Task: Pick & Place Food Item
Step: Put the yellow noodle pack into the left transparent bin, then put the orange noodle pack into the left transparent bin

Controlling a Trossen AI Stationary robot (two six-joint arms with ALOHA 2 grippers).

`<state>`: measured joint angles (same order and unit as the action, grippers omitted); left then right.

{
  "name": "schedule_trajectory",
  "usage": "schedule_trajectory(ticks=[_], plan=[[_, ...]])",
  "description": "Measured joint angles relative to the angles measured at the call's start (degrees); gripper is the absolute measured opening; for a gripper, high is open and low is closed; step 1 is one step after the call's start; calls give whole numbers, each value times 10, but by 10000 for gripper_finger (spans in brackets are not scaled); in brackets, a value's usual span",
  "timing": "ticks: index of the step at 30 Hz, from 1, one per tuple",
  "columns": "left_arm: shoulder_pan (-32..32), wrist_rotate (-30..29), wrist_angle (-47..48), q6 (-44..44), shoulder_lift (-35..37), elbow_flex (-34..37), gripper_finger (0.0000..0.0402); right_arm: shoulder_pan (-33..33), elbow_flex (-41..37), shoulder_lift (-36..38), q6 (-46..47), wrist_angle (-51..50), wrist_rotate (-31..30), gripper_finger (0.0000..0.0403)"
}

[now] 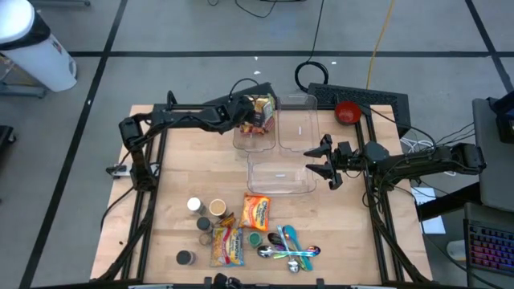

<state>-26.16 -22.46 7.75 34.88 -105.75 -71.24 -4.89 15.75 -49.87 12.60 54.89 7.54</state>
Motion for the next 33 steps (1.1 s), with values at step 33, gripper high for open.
schedule_trajectory(ticks=[33], plan=[[117, 120, 61, -197, 229, 7, 93, 1, 0, 0, 2, -21, 2, 196]])
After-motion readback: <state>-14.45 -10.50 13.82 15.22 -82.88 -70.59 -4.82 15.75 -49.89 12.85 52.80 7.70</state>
